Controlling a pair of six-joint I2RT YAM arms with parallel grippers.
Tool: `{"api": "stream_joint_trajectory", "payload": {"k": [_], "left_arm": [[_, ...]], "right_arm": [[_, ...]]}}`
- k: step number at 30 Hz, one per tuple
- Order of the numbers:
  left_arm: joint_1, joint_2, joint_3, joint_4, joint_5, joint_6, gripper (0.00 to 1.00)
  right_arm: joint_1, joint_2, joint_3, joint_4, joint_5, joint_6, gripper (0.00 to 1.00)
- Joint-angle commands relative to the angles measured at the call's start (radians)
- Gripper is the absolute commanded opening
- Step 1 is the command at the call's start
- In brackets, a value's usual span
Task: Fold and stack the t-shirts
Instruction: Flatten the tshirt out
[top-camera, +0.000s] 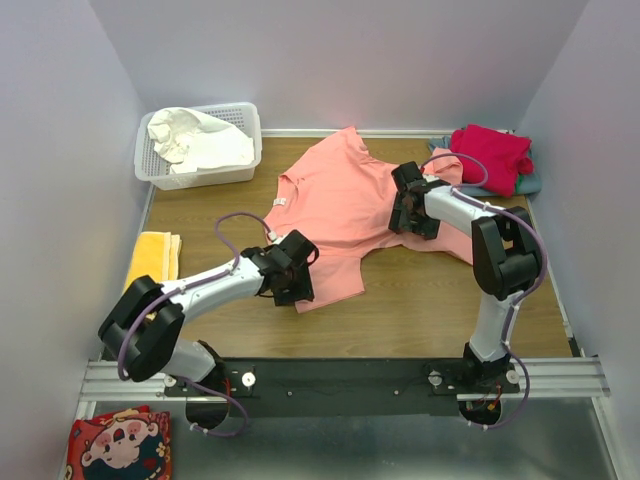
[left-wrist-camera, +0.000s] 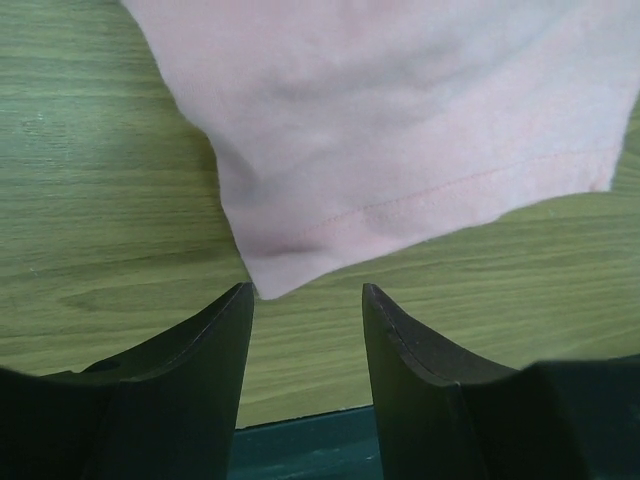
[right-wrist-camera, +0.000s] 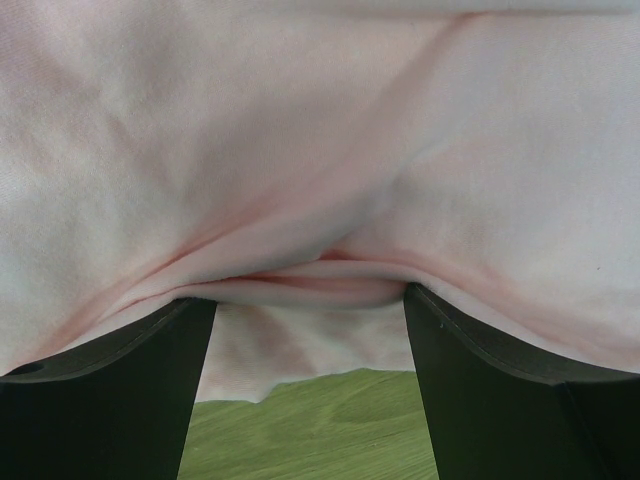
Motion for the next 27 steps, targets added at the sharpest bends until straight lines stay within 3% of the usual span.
{"api": "stream_joint_trajectory", "payload": {"k": [1, 8, 20, 23, 27], "left_arm": [[-0.004, 0.062, -0.008, -0.005, -0.054, -0.032, 0.57], [-0.004, 0.079, -0.019, -0.011, -0.060, -0.038, 0.57], [-0.049, 0.243, 0.073, -0.054, -0.103, -0.012, 0.56], [-0.063, 0.266, 0.089, -0.095, -0.130, -0.023, 0.49], [-0.074, 0.237, 0.069, -0.126, -0.147, -0.047, 0.31]], "right_arm": [[-0.003, 0.060, -0.021, -0.023, -0.031, -0.004, 0.85], [-0.003, 0.053, -0.030, -0.022, -0.035, 0.002, 0.85], [-0.003, 0.017, -0.064, -0.008, -0.037, 0.014, 0.85], [-0.004, 0.011, -0.071, -0.005, -0.032, 0.017, 0.85], [-0.003, 0.004, -0.088, 0.006, -0.031, 0.017, 0.84]]}}
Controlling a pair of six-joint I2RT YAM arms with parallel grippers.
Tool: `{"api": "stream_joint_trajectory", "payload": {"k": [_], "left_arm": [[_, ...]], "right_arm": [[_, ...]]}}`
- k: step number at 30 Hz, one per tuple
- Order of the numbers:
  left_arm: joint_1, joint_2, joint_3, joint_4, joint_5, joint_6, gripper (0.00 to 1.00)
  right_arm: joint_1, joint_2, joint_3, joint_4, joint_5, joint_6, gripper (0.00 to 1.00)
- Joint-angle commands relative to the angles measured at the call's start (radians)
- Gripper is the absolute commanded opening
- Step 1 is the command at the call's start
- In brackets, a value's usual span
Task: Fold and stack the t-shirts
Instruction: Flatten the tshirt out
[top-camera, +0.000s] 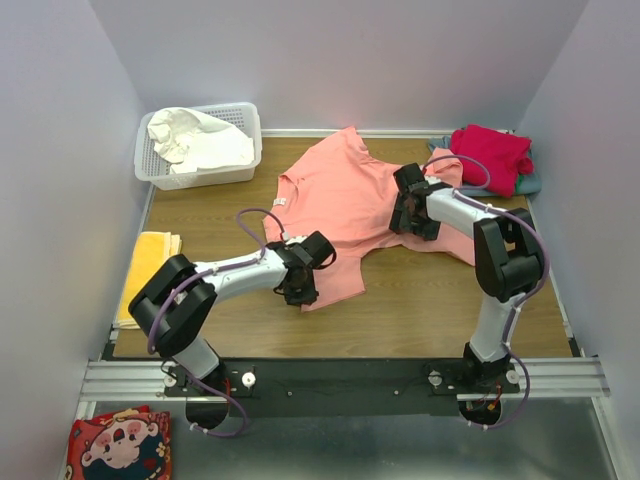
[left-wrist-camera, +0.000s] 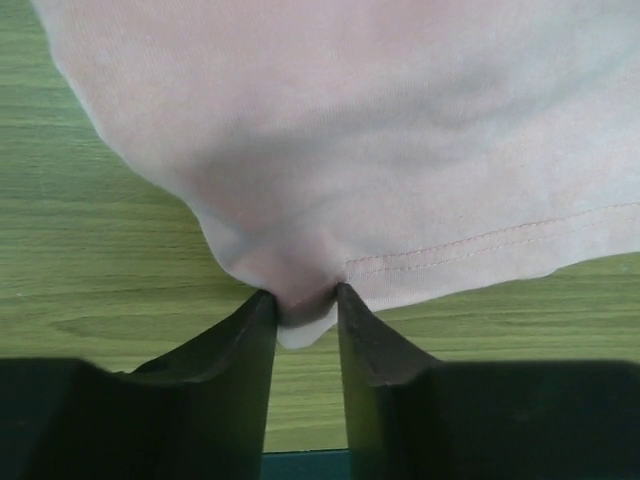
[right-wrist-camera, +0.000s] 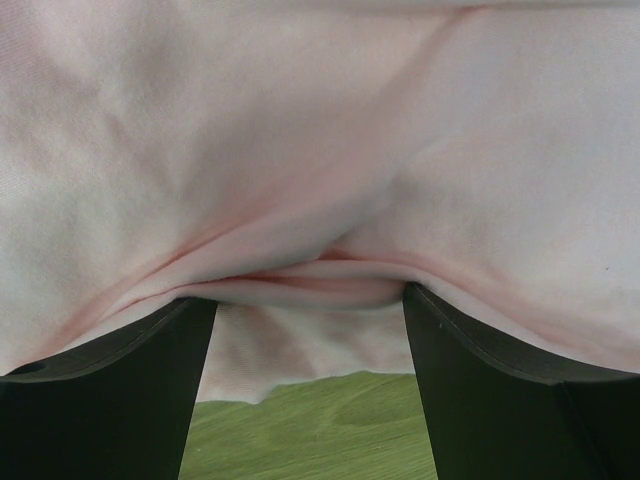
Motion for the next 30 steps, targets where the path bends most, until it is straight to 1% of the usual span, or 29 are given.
{"api": "stream_joint_trajectory", "payload": {"k": [1, 3, 6, 9, 12, 13, 14, 20, 21, 25, 28, 30], "left_arm": [[-0.016, 0.015, -0.056, -0.072, -0.070, -0.041, 0.28], [-0.016, -0.004, -0.064, -0.092, -0.074, -0.056, 0.25], [-0.018, -0.057, -0.077, -0.116, -0.083, -0.076, 0.25], [-0.018, -0.080, -0.094, -0.128, -0.087, -0.086, 0.22], [-0.018, -0.105, -0.102, -0.156, -0.101, -0.099, 0.10], [-0.019, -0.112, -0.102, -0.167, -0.118, -0.109, 0.01], [-0.018, -0.123, -0.100, -0.179, -0.126, -0.113, 0.00], [0.007, -0.183, -0.055, -0.282, -0.230, -0.145, 0.00], [0.018, -0.189, -0.048, -0.293, -0.238, -0.145, 0.00], [0.094, -0.231, -0.024, -0.316, -0.288, -0.124, 0.00], [0.151, -0.275, -0.021, -0.328, -0.311, -0.097, 0.00], [0.211, -0.303, -0.018, -0.340, -0.328, -0.084, 0.00]], "right_arm": [[0.002, 0.021, -0.061, -0.024, -0.021, 0.010, 0.84], [0.002, 0.021, -0.066, -0.019, -0.021, 0.008, 0.84], [0.002, 0.020, -0.075, -0.013, -0.023, 0.008, 0.84], [0.002, 0.017, -0.080, -0.010, -0.021, 0.005, 0.84], [0.002, 0.012, -0.081, -0.010, -0.024, 0.005, 0.84], [0.002, 0.010, -0.081, -0.010, -0.026, 0.004, 0.84], [0.002, 0.001, -0.081, -0.010, -0.028, 0.002, 0.84], [0.002, -0.071, -0.089, -0.013, -0.029, -0.030, 0.86], [0.002, -0.113, -0.090, -0.016, -0.025, -0.035, 0.87], [0.002, -0.227, -0.132, -0.039, 0.047, -0.035, 0.91], [0.002, -0.299, -0.167, -0.072, 0.101, -0.009, 0.92], [0.000, -0.332, -0.204, -0.099, 0.121, 0.025, 0.92]]}}
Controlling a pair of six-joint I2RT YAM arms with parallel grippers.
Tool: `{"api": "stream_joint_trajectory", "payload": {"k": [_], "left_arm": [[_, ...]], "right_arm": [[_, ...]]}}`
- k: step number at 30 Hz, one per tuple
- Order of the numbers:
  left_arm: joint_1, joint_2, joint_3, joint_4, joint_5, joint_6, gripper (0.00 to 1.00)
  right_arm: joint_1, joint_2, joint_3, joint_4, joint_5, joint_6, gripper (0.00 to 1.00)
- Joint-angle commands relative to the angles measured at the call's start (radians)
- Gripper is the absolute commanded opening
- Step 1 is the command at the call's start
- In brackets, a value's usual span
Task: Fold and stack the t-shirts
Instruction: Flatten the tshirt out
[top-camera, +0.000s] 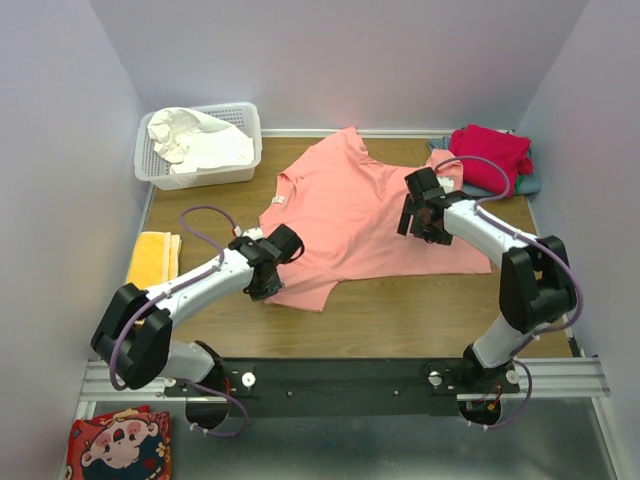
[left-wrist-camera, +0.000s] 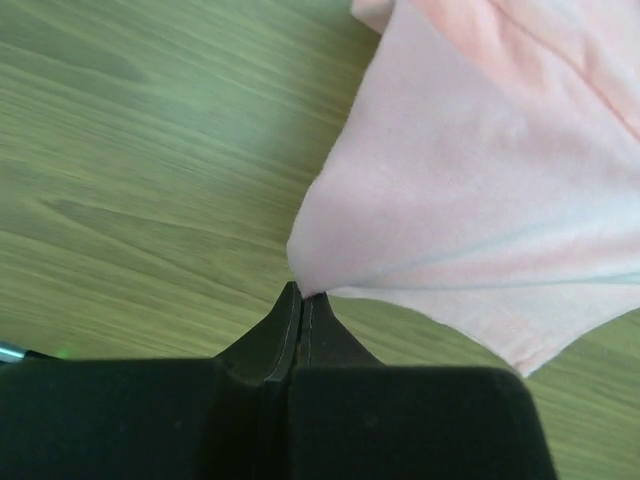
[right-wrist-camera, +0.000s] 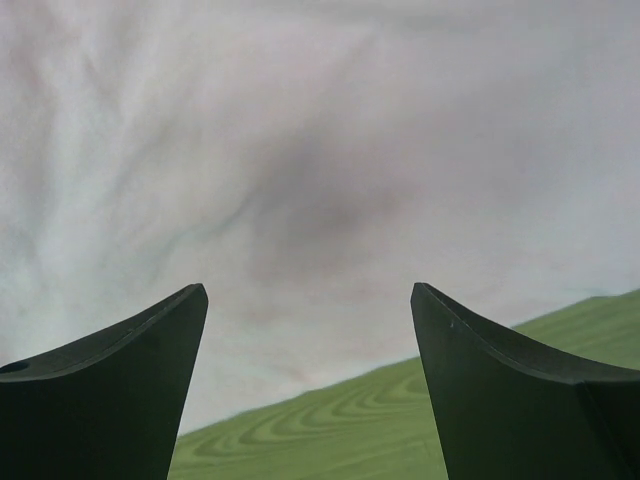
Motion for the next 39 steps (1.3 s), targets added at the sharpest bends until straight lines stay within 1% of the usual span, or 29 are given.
{"api": "stream_joint_trajectory", "payload": {"k": [1, 2, 5, 9, 13, 16, 18, 20, 24, 29, 33, 34, 36, 37, 39], "left_arm": [[0.114, -0.103, 0.035, -0.077, -0.120, 0.044, 0.00], [0.151, -0.114, 0.043, -0.074, -0.134, 0.059, 0.00], [0.188, -0.131, 0.078, -0.070, -0.154, 0.105, 0.00], [0.241, -0.102, 0.116, -0.065, -0.192, 0.154, 0.00], [0.293, -0.084, 0.136, -0.028, -0.207, 0.215, 0.00], [0.343, -0.068, 0.141, 0.005, -0.227, 0.274, 0.00], [0.384, -0.054, 0.150, 0.021, -0.269, 0.292, 0.00], [0.434, -0.030, 0.159, 0.045, -0.269, 0.344, 0.00], [0.487, 0.002, 0.172, 0.111, -0.258, 0.404, 0.00], [0.499, 0.047, 0.190, 0.153, -0.206, 0.449, 0.00], [0.501, 0.067, 0.190, 0.182, -0.178, 0.467, 0.00], [0.501, 0.077, 0.190, 0.183, -0.175, 0.472, 0.00], [0.501, 0.087, 0.196, 0.186, -0.171, 0.475, 0.00], [0.501, 0.094, 0.198, 0.188, -0.171, 0.476, 0.00], [0.501, 0.099, 0.204, 0.189, -0.172, 0.478, 0.00]], "right_arm": [[-0.003, -0.116, -0.076, -0.078, 0.110, 0.057, 0.92], [-0.005, -0.153, -0.110, -0.081, 0.110, 0.063, 0.92], [-0.005, -0.198, -0.158, -0.098, 0.092, 0.107, 0.92], [-0.006, -0.213, -0.257, -0.135, 0.077, 0.199, 0.91], [-0.009, -0.226, -0.310, -0.156, 0.069, 0.267, 0.90], [-0.017, -0.251, -0.325, -0.171, 0.083, 0.296, 0.89], [-0.023, -0.265, -0.333, -0.184, 0.098, 0.311, 0.89], [-0.028, -0.281, -0.336, -0.191, 0.102, 0.319, 0.89], [-0.031, -0.302, -0.349, -0.204, 0.087, 0.338, 0.88], [-0.028, -0.345, -0.389, -0.205, 0.012, 0.335, 0.84], [-0.016, -0.440, -0.435, -0.198, -0.055, 0.316, 0.79], [-0.010, -0.480, -0.442, -0.196, -0.065, 0.316, 0.77], [-0.002, -0.505, -0.445, -0.207, -0.091, 0.327, 0.75], [-0.002, -0.506, -0.446, -0.214, -0.097, 0.336, 0.69], [0.001, -0.494, -0.458, -0.230, -0.097, 0.344, 0.66]]}}
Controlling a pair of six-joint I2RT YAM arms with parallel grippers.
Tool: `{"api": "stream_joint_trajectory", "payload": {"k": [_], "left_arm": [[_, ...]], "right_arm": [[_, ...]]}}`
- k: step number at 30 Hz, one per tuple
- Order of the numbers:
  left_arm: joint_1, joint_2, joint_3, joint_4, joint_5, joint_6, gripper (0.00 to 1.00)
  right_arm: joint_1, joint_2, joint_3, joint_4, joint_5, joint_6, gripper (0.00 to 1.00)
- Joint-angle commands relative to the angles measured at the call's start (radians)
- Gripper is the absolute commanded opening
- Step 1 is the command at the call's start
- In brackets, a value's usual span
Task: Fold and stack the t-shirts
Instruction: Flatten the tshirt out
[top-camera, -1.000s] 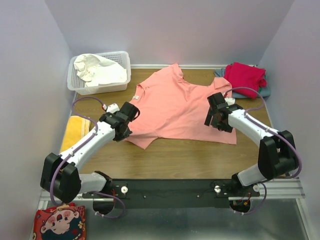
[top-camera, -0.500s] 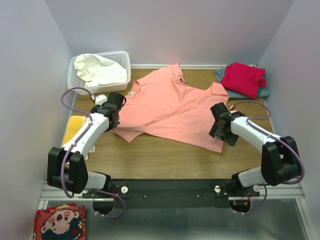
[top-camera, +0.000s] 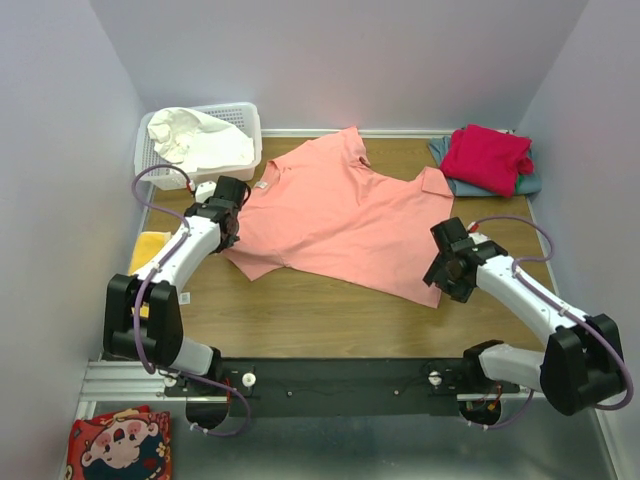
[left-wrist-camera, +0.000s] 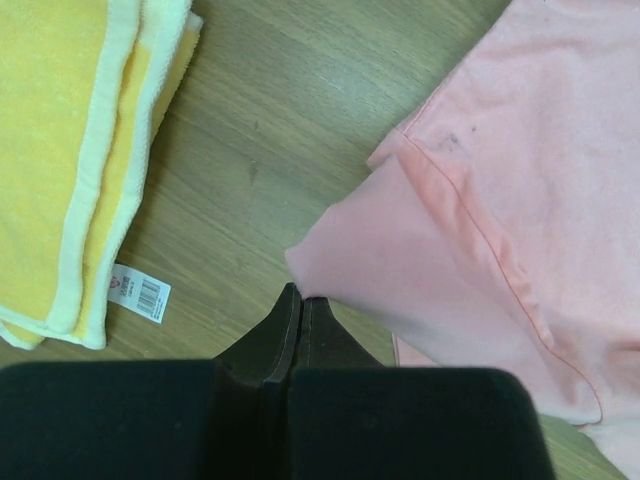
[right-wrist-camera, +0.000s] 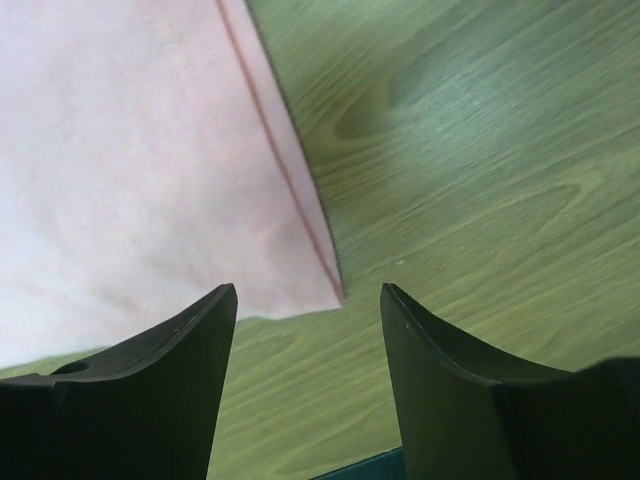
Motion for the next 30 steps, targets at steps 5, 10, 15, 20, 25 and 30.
{"api": "stream_joint_trajectory", "payload": {"k": [5, 10, 15, 20, 25, 30], "left_arm": [[0.004, 0.026, 0.047, 0.027, 0.010, 0.030, 0.00], [0.004, 0.030, 0.052, 0.024, 0.007, 0.028, 0.00], [0.004, 0.037, 0.061, 0.021, 0.005, 0.031, 0.00], [0.009, 0.038, 0.067, 0.023, 0.005, 0.034, 0.00], [0.009, 0.041, 0.065, 0.024, 0.013, 0.037, 0.00], [0.009, 0.038, 0.061, 0.027, 0.027, 0.042, 0.00]], "right_arm": [[0.018, 0.024, -0.050, -0.031, -0.059, 0.055, 0.63], [0.018, 0.031, -0.072, -0.023, -0.059, 0.072, 0.62], [0.020, 0.053, -0.089, 0.020, -0.081, 0.079, 0.60], [0.024, 0.076, -0.119, 0.069, -0.119, 0.081, 0.51], [0.029, 0.113, -0.123, 0.091, -0.119, 0.072, 0.42], [0.029, 0.140, -0.118, 0.097, -0.095, 0.069, 0.38]]}}
